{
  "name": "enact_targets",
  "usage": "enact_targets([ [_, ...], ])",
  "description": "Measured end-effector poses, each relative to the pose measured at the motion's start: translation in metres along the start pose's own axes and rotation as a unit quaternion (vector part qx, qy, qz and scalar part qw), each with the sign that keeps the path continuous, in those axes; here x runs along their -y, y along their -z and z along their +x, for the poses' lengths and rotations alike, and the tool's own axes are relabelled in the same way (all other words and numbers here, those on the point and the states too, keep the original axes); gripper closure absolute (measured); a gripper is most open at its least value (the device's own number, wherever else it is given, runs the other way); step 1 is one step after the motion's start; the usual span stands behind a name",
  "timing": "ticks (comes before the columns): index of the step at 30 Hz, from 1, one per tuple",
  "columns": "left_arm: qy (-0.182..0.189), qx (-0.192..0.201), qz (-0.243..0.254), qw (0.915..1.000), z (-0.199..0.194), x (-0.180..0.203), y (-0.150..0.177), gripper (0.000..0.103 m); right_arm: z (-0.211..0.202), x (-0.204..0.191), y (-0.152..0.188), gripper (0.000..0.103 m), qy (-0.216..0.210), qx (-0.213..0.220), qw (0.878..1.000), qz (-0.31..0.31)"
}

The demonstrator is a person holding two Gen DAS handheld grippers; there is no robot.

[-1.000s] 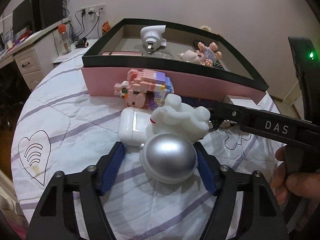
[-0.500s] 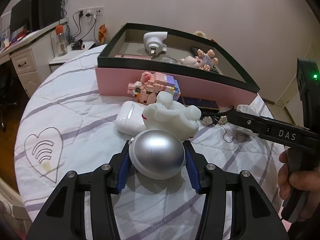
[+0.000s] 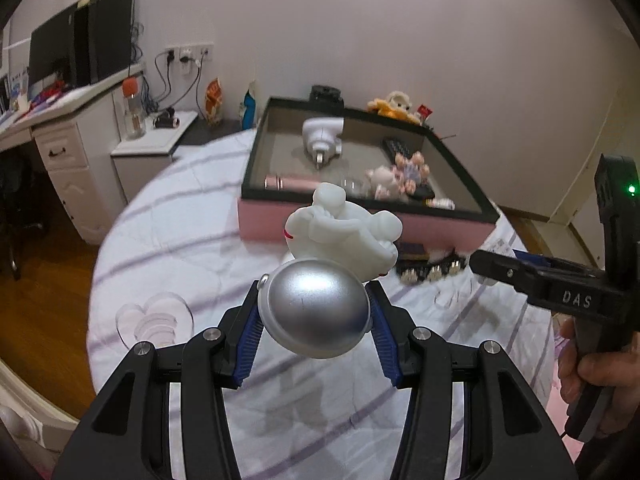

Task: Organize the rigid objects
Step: 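Carry the figure and charger over into the pink box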

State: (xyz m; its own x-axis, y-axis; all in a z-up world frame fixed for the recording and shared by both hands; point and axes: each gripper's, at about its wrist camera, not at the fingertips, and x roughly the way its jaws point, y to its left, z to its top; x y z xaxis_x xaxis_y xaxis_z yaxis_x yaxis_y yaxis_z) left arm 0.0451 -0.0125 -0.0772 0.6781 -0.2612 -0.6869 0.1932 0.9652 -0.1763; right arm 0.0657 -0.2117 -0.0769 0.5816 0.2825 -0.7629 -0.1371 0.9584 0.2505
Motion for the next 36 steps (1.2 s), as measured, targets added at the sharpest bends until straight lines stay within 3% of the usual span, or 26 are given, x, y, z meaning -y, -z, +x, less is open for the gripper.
enact_targets([
  [5,0.005,0.021,0.01,0.9997,-0.001,0.0,-0.035,0.053,-0.011,-0.014,-0.025,0.032,-0.004,0.021,0.999,-0.026],
  [12,0.002,0.03,0.023,0.9993,0.025,0.001,-0.095,0.053,-0.003,-0.025,-0.093,0.032,-0.01,0.044,0.998,-0.051],
  [16,-0.008,0.012,0.029,0.9995,0.059,0.004,-0.122,0.053,0.022,-0.025,-0.132,0.032,-0.014,0.036,0.998,-0.054],
  [21,-0.019,-0.021,0.035,0.999,0.102,0.006,-0.133,0.053,0.072,-0.02,-0.168,0.032,-0.008,0.001,0.999,-0.046],
  [27,-0.03,-0.058,0.03,0.9974,0.142,0.0,-0.136,0.053,0.124,-0.004,-0.177,0.032,-0.006,-0.047,0.999,-0.025],
  [32,-0.043,-0.08,0.034,0.9953,0.159,-0.001,-0.133,0.052,0.142,-0.001,-0.174,0.032,-0.004,-0.068,0.997,-0.023],
  [34,-0.055,-0.082,0.034,0.9945,0.161,-0.001,-0.133,0.041,0.146,-0.001,-0.175,0.031,0.0,-0.071,0.997,-0.022],
  [36,-0.046,-0.079,0.034,0.9952,0.16,-0.001,-0.133,0.034,0.147,-0.002,-0.173,0.022,-0.001,-0.074,0.997,-0.022],
])
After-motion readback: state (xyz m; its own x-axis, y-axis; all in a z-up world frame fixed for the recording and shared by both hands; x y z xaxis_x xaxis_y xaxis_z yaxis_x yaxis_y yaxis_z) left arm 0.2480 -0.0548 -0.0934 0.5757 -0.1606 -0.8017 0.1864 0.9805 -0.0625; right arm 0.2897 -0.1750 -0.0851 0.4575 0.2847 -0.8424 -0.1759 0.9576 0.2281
